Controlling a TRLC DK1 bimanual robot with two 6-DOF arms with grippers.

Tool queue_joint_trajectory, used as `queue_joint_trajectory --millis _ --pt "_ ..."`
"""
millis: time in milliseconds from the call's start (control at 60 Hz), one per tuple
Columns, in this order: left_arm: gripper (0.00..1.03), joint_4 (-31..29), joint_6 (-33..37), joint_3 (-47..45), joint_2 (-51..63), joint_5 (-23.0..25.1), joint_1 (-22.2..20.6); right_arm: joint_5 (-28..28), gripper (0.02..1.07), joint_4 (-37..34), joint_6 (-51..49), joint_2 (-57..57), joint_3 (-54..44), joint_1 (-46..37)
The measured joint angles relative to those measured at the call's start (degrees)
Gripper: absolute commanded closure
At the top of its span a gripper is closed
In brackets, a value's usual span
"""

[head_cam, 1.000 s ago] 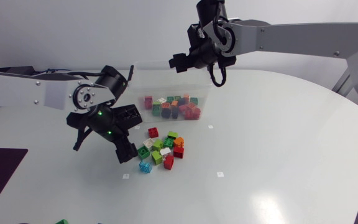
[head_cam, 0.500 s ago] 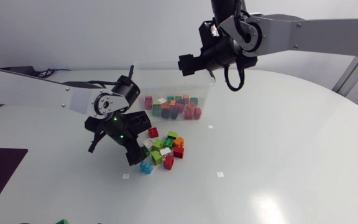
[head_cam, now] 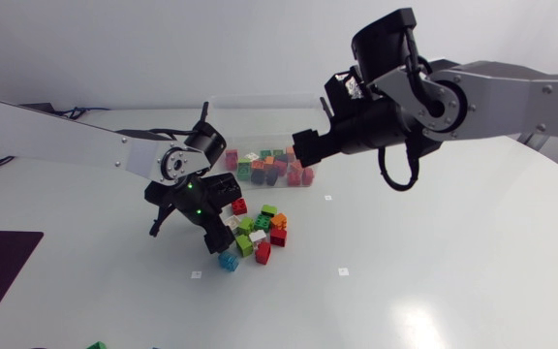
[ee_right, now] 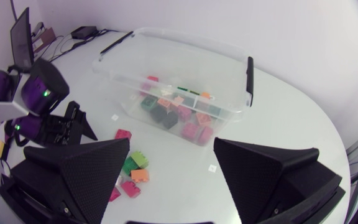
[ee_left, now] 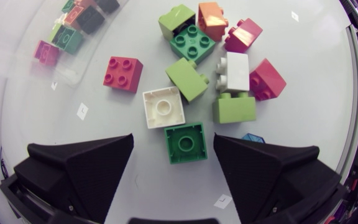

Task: Place the duplo bricks in the container

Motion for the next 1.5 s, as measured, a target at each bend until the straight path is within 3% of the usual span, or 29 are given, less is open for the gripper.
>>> queue_joint_trajectory --millis 133,267,667,817,1417,1500 --pt "0.47 0.3 -0.2 0.3 1.6 0.0 0.0 -0.7 0.1 -0.1 -2.2 -0.9 -4.1 2.5" --pt "0.81 0.4 -0.2 0.3 3.1 0.0 0.0 -3.3 0.11 -1.4 -6.2 -0.9 -6.9 3.7" --pt "0.85 0.2 -0.2 0.2 2.9 0.0 0.1 -7.5 0.17 -2.4 -17.4 9.2 -7.3 3.9" --pt "0.85 -1.2 -0.1 -1.1 1.6 0.0 1.2 -7.8 0.29 -1.7 -19.8 12.5 -7.3 4.7" --pt "0.85 -9.8 0.1 -1.9 -16.1 0.7 4.9 -8.5 0.3 -2.3 -22.9 20.6 -2.0 7.1" --pt "0.85 -11.1 0.1 -0.7 -18.1 1.1 5.3 -8.5 0.4 -2.7 -23.2 21.5 -1.1 7.1"
